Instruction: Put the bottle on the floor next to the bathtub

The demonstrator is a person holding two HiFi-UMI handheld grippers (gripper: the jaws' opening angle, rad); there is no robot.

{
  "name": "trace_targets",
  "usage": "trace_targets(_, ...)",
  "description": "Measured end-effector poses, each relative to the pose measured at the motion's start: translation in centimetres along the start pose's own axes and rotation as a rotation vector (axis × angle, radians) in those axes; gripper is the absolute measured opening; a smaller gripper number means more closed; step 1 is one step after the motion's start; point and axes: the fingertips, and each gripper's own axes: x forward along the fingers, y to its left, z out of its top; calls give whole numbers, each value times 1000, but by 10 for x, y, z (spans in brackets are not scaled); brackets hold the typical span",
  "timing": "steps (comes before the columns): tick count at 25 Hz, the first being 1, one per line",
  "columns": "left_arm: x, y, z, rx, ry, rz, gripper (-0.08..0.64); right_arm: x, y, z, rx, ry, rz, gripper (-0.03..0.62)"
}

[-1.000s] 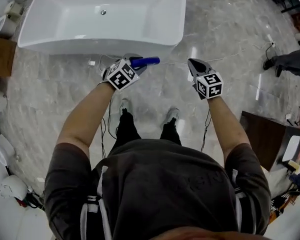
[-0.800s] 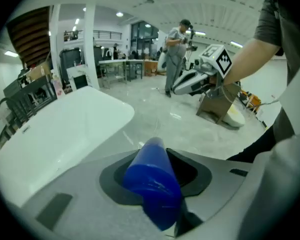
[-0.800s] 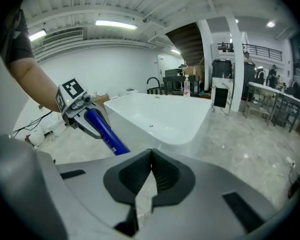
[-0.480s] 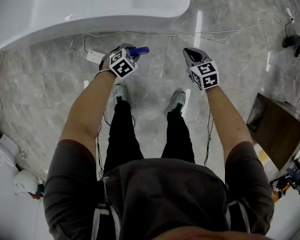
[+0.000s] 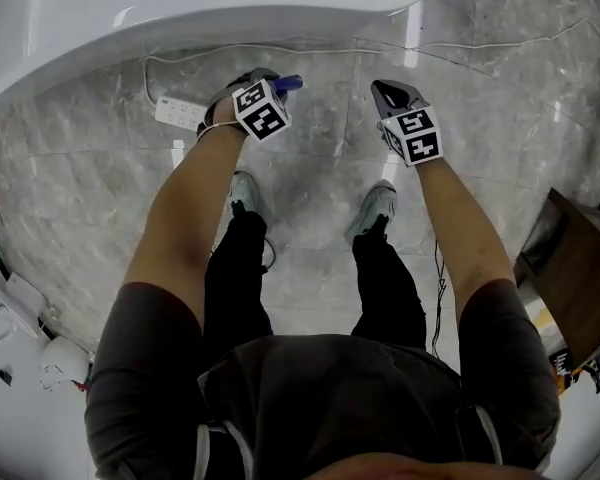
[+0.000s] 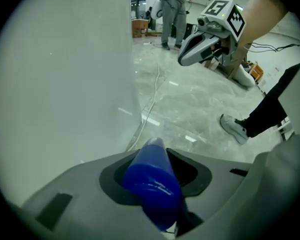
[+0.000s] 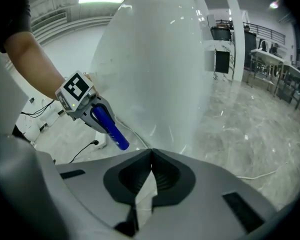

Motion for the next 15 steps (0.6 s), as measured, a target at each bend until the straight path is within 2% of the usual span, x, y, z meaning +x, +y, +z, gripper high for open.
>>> trace_targets(7,69,13,-7,109,84,-5,141,58,-12,-38,-12,31,12,-6)
trace_targets(15,115,30,-13,230,192,43,141,81,-22,-61,-23,55,8,-6)
